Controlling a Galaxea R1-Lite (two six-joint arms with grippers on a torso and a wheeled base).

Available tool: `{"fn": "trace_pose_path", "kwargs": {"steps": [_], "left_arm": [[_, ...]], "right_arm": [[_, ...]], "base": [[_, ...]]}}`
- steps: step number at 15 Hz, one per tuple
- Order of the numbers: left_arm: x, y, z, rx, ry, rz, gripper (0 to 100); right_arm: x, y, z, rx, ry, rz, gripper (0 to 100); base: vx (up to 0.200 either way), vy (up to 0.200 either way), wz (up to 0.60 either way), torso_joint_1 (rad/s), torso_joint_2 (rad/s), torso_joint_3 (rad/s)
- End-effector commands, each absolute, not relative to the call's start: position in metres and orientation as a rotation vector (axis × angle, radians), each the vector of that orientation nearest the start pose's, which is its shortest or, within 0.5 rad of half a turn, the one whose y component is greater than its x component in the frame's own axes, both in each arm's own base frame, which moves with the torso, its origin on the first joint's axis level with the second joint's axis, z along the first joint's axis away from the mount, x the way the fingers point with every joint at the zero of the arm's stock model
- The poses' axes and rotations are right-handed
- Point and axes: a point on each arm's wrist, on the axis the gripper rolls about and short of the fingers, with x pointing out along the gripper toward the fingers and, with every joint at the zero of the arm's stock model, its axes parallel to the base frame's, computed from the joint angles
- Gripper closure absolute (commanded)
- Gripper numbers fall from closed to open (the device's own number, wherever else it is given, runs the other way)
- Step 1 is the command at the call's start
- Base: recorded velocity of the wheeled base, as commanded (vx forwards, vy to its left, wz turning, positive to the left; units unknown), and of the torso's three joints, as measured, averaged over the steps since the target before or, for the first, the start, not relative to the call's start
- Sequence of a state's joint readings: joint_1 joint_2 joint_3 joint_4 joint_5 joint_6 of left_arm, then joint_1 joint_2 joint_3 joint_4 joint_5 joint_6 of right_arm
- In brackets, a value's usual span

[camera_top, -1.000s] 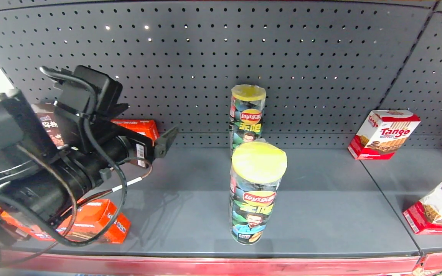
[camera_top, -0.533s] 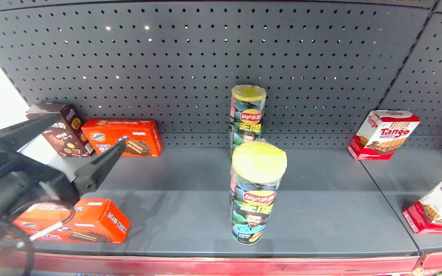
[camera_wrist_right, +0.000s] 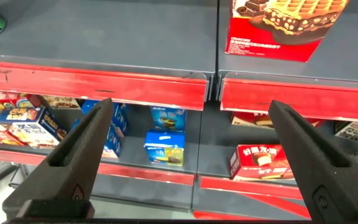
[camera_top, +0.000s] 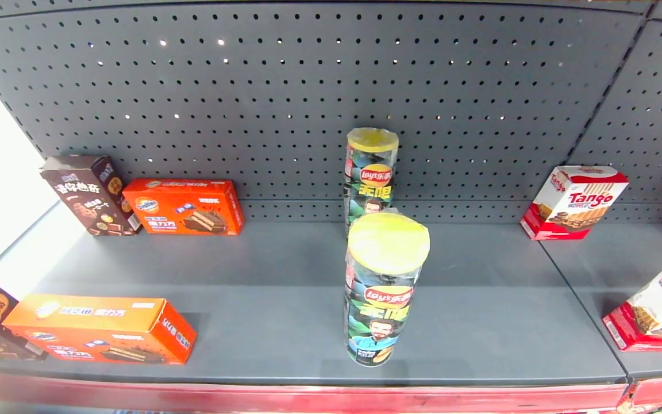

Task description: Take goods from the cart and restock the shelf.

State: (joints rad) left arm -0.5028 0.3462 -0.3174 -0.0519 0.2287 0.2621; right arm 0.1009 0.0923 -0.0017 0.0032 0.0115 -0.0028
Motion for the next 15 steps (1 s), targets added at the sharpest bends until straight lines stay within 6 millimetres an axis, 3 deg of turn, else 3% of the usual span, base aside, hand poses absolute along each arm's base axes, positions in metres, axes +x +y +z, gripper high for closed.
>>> {"fn": "trace_pose_path", "kwargs": {"steps": [1, 5, 6, 10, 13, 15], "left_arm": [[-0.044, 0.028, 0.131, 0.219, -0.125, -0.238, 0], [-0.021, 0.017, 0.082, 0.166, -0.016, -0.247, 0], [-0.020, 0.013, 0.085, 0.133, -0.094, -0.145, 0], [-0.013, 0.007, 0.084, 0.164, 0.070, 0.102, 0], [-0.019, 0.005, 0.082, 0.123, 0.012, 0.245, 0], [-0.022, 0.005, 0.081, 0.090, -0.029, 0.235, 0]], "right_arm": [[-0.015, -0.001, 0.077, -0.007, 0.099, 0.114, 0], [-0.015, -0.001, 0.077, -0.007, 0.099, 0.114, 0], [-0.015, -0.001, 0.077, -0.007, 0.099, 0.114, 0], [-0.015, -0.001, 0.077, -0.007, 0.099, 0.114, 0], [-0.015, -0.001, 0.077, -0.007, 0.099, 0.114, 0], [-0.015, -0.001, 0.077, -0.007, 0.098, 0.114, 0]], "base": [[0.000, 0.000, 0.00, 0.000, 0.00, 0.000], [0.000, 0.000, 0.00, 0.000, 0.00, 0.000], [0.000, 0.000, 0.00, 0.000, 0.00, 0.000], [0.000, 0.000, 0.00, 0.000, 0.00, 0.000], [0.000, 0.000, 0.00, 0.000, 0.00, 0.000], [0.000, 0.000, 0.00, 0.000, 0.00, 0.000]]}}
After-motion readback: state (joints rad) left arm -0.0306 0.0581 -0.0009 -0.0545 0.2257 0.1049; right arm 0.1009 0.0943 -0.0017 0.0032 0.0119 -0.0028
